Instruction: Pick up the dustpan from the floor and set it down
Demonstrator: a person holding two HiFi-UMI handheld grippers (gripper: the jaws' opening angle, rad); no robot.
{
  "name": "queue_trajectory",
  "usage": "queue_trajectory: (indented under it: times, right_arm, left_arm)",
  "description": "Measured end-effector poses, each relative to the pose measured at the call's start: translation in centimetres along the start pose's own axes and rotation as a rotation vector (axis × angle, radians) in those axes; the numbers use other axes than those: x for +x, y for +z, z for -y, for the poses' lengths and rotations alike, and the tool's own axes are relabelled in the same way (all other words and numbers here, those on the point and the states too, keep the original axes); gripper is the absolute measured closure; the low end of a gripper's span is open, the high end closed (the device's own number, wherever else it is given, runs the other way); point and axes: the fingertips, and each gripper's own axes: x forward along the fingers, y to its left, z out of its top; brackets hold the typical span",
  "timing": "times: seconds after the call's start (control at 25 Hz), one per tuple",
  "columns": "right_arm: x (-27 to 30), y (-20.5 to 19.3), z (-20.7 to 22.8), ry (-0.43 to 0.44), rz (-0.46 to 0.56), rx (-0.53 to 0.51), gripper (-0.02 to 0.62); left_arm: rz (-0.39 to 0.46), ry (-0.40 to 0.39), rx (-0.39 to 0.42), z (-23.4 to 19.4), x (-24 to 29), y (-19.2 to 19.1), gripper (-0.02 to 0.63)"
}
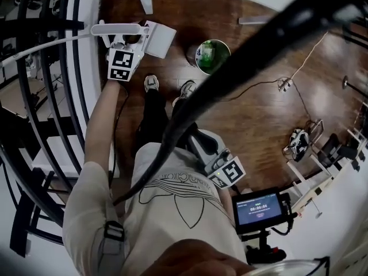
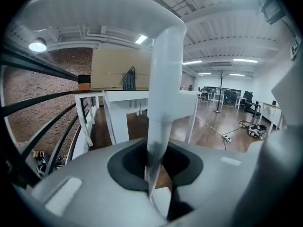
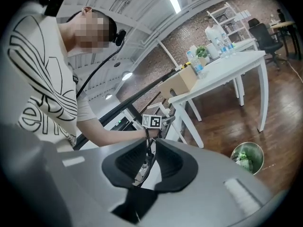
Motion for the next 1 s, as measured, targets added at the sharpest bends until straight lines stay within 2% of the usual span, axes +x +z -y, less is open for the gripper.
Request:
queue_trajectory:
  times: [0.28, 0.48, 0.68, 0.88, 1.0]
  right_arm:
    - [1.2, 2.9, 0.5, 0.076, 0.083, -0.108, 0.548]
    - [1.2, 6.1, 1.8, 0.086, 0.161, -0.178, 0.548]
    - [1.3, 7.4, 1.4, 0.097, 0.173, -0.255, 0.549]
    - [0.4, 9.8, 1.2, 0.134, 0.262, -0.279, 0.552]
    - [0.4, 10.0, 1.0, 0.154, 0.272, -0.279, 0.552]
  left_arm:
    - [0.027, 0.068, -0.029, 0.0, -3.8, 2.9, 0.522]
    - [0.028, 0.104, -0.052, 0.9, -7.4, 6.4, 0.522]
    - [0.036, 0.130, -0.055, 2.7, -12.5, 10.2, 0.522]
    - [0.073, 0.163, -0.084, 4.0, -15.8, 12.6, 0.522]
    - [0.082, 0.165, -0.103, 4.3, -16.7, 13.2, 0.522]
